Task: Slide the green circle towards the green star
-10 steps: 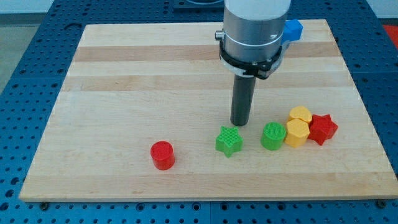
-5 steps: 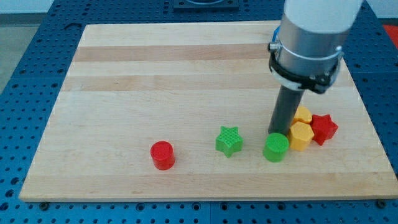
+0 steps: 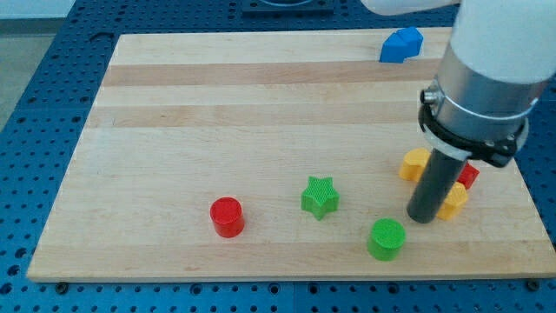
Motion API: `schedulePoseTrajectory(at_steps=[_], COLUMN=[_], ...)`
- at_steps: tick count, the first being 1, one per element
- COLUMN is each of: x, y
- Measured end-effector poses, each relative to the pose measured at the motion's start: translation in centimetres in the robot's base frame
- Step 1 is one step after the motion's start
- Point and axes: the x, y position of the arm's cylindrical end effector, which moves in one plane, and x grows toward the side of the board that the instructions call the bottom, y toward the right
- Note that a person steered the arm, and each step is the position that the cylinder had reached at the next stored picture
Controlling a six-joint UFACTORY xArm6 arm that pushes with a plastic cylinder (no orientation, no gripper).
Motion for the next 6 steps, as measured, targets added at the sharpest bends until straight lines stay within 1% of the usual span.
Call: schedulePoseTrajectory(at_steps=[2,3,4,5,6], x=[3.6,5.1,5.1,5.1,5.2], y=[1.8,-0.7,-6.8,-11.6,-11.7])
